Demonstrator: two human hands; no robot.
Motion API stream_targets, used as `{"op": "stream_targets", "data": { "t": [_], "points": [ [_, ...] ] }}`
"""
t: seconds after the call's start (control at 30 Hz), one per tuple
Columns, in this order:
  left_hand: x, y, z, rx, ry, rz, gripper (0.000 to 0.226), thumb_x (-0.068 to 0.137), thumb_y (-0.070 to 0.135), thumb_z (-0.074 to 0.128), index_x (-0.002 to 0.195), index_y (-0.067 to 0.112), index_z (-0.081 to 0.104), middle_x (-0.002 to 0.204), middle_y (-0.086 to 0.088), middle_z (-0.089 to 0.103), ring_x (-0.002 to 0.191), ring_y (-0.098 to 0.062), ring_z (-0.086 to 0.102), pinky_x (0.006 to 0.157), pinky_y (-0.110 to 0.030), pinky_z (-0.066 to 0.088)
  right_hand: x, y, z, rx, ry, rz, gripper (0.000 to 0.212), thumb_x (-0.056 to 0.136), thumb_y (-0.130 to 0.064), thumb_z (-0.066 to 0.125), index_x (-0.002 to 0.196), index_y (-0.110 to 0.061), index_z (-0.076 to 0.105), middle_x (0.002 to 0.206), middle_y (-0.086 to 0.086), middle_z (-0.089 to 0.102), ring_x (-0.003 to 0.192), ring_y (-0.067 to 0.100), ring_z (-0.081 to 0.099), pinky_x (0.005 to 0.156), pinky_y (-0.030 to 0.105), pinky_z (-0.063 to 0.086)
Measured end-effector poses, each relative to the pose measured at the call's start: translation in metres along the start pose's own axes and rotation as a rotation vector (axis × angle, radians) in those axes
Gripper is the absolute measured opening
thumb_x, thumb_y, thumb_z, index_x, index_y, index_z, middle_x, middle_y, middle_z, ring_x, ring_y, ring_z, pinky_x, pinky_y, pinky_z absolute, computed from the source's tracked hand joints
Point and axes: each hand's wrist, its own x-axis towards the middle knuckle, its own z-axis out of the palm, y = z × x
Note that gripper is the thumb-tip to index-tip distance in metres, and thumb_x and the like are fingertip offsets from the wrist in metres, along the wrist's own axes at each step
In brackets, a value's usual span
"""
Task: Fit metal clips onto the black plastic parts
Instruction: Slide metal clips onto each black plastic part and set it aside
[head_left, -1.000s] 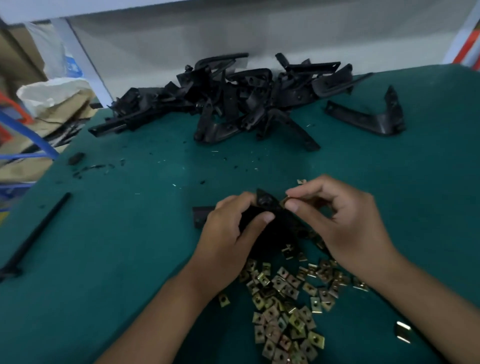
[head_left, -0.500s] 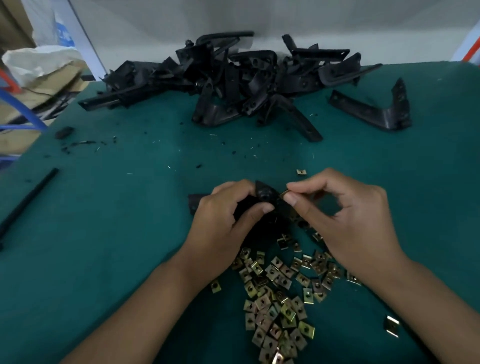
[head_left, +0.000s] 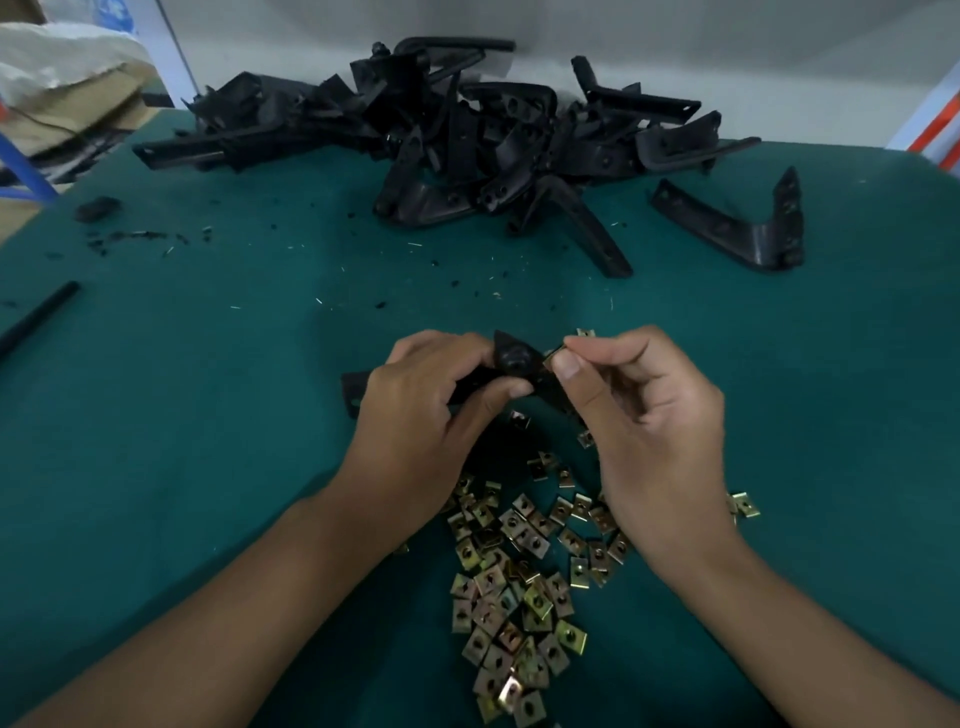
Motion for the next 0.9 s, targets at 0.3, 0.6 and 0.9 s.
{"op": "stream_targets", "data": {
  "t": [0.3,0.6,0.9],
  "points": [
    [0.001,0.000,-0.001,-0.086,0.033,0.071,0.017,0.091,0.026,0.069,0.103,0.016,0.075,0.101,0.020,0.070,0.095,0.002,0.068,0.090,-0.024,0.054,0.003,0.002,-0.005,-0.215,-0.082,-0.187,0.006,0.093,-0.022,0.072,0.099,-0.023,0.072,0.098,-0.015,0.074,0.100,0.009,0.071,0.080,0.015,0.053],
    [-0.003,-0.005,-0.002,-0.198,0.083,-0.077,0.013,0.089,0.028,0.075,0.102,0.025,0.071,0.097,0.008,0.076,0.096,-0.010,0.072,0.082,-0.038,0.060,0.006,0.010,-0.005,-0.155,-0.167,-0.094,0.012,0.096,-0.022,0.069,0.103,-0.031,0.071,0.113,-0.014,0.071,0.117,0.018,0.064,0.099,0.035,0.052],
    [0.002,-0.008,-0.008,-0.275,0.093,-0.200,0.011,0.093,0.041,0.067,0.104,0.042,0.066,0.105,0.012,0.072,0.109,-0.020,0.067,0.093,-0.046,0.054,0.016,0.013,-0.023,-0.381,-0.177,-0.151,0.033,0.100,-0.043,0.055,0.133,-0.040,0.057,0.129,-0.024,0.058,0.126,0.007,0.053,0.098,0.021,0.045]
  ]
}}
